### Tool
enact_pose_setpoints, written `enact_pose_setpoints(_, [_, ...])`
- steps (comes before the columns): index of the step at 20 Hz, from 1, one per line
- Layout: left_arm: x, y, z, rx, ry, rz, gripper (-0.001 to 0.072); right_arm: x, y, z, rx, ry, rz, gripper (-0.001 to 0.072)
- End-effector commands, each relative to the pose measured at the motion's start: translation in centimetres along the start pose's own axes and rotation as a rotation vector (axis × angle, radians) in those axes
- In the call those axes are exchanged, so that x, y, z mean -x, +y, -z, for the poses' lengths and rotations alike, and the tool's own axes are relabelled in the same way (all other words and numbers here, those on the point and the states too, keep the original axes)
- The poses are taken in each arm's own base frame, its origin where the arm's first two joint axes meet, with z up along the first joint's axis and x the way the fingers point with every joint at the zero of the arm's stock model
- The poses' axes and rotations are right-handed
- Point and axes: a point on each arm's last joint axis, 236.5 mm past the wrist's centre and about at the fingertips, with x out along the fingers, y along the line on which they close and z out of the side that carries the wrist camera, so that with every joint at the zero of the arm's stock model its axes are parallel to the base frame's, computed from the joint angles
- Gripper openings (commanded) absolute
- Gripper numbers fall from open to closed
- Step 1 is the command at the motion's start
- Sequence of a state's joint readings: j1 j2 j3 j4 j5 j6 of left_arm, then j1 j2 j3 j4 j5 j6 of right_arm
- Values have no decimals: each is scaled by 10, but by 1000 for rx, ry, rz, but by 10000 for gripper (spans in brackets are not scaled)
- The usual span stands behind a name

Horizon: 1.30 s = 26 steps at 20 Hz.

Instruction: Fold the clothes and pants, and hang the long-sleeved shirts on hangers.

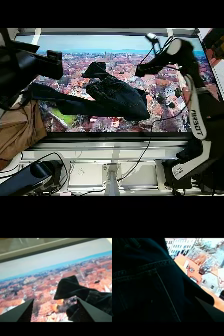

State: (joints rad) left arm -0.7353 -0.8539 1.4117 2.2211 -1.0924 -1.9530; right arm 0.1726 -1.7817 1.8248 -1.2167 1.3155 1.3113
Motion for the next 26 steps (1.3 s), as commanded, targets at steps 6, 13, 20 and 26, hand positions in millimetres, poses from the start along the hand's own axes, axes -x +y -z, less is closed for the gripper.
enact_pose_setpoints(6, [-46,4,38,-42,138,-75,580,-102,43,1,162,62,-63,625])
enact_pose_setpoints(13, [-65,-6,47,-77,167,-74,580,-133,77,-44,277,-53,-31,619])
enact_pose_setpoints(20, [-65,-5,46,-83,164,-79,580,-144,95,-31,297,-19,-117,429])
enact_pose_setpoints(26, [-65,-4,46,-85,163,-82,580,-135,92,-43,386,-59,-59,36])
